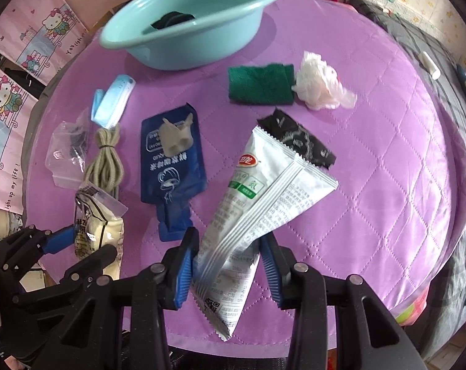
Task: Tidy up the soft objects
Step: 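Carry the gold packet and white pouch with both grippers over the basin, then open both grippers to drop the packet and pouch into the basin, then move the right gripper to the black packet and grasp it, then grasp the clear zip bag with the left gripper while the right gripper holds the black packet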
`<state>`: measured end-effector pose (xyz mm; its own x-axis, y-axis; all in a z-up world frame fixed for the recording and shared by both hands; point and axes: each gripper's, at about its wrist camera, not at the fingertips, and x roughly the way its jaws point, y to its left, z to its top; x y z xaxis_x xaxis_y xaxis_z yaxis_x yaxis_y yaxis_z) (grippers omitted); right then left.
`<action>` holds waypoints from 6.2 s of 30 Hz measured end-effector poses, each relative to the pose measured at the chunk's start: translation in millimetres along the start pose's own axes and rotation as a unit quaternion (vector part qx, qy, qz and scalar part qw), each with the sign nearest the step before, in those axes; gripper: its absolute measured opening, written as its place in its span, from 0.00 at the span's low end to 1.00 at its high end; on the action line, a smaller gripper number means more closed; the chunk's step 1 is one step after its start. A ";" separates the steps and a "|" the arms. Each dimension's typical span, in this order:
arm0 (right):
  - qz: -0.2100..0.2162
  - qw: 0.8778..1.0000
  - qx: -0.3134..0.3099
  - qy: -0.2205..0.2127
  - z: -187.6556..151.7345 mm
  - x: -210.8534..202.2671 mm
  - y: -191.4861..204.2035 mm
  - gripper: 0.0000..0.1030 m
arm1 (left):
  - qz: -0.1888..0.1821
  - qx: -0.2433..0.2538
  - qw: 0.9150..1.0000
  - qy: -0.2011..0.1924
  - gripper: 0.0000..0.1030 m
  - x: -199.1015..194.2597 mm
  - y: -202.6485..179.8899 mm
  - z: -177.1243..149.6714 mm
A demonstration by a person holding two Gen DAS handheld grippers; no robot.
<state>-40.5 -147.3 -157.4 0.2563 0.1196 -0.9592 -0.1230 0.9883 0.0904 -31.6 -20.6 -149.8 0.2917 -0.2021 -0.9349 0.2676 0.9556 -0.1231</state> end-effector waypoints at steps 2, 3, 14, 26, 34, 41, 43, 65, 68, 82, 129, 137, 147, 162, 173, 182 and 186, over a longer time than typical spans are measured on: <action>-0.002 1.000 -0.007 -0.006 2.8 -7.0 -0.5 0.42 | 0.002 0.003 1.000 -0.006 0.44 -6.5 1.8 4.2; -0.001 1.000 -0.010 -0.009 3.9 -10.4 -1.6 0.42 | 0.002 0.005 1.000 -0.009 0.44 -10.3 1.5 6.4; -0.002 0.999 -0.039 -0.033 41.9 -32.8 3.5 0.42 | -0.005 0.015 0.999 -0.029 0.44 -40.5 6.2 44.7; 0.002 0.996 -0.065 -0.064 99.7 -57.8 10.8 0.42 | 0.001 0.031 0.998 -0.048 0.44 -53.4 8.1 94.4; 0.009 0.994 -0.078 -0.072 141.2 -58.6 14.3 0.42 | 0.007 0.033 0.998 -0.053 0.44 -50.5 20.2 134.5; 0.015 0.993 -0.086 -0.079 176.6 -56.9 14.2 0.42 | 0.012 0.031 0.998 -0.054 0.44 -40.5 32.7 165.9; 0.016 0.992 -0.091 -0.081 187.6 -54.6 14.6 0.42 | 0.013 0.031 0.998 -0.055 0.44 -36.9 35.5 174.8; 0.048 0.994 -0.078 -0.066 289.6 10.5 11.9 0.43 | 0.041 0.009 0.998 -0.039 0.44 35.8 80.0 248.7; 0.053 0.994 -0.072 -0.055 296.5 24.3 11.9 0.44 | 0.041 0.009 0.999 -0.029 0.44 49.9 82.9 252.8; 0.060 0.995 -0.068 -0.037 308.5 60.0 11.2 0.45 | 0.052 0.004 0.999 -0.014 0.45 74.1 78.7 260.8; -0.014 0.993 -0.081 -0.089 168.5 -37.3 -22.2 1.00 | 0.089 -0.013 0.993 -0.079 1.00 -34.6 54.8 143.1; -0.013 0.994 -0.079 -0.080 128.6 -28.9 -33.5 1.00 | 0.092 -0.022 0.992 -0.087 1.00 -42.1 52.1 100.8; -0.027 0.995 -0.084 -0.049 95.7 13.4 -43.9 1.00 | 0.105 -0.037 0.991 -0.067 1.00 -26.0 57.2 49.6; -0.032 0.995 -0.094 -0.005 92.8 64.2 -52.4 0.98 | 0.102 -0.082 0.990 -0.050 1.00 -10.8 72.2 19.4; -0.027 0.995 -0.094 0.007 99.3 79.1 -50.3 0.27 | 0.109 -0.116 0.986 -0.041 1.00 -10.1 93.3 8.3; -0.019 0.996 -0.091 -0.004 92.4 63.4 -36.0 0.17 | 0.110 -0.163 0.980 -0.030 1.00 -2.0 122.2 0.9; -0.016 0.996 -0.087 -0.007 90.2 59.3 -32.3 0.17 | 0.106 -0.177 0.978 -0.026 1.00 3.7 132.8 2.8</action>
<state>65.1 -163.7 -193.0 0.2753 0.0903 -0.9571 -0.2782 0.9605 0.0106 7.6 105.0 -168.7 0.3558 0.0063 -0.9345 -0.1356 0.9897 -0.0449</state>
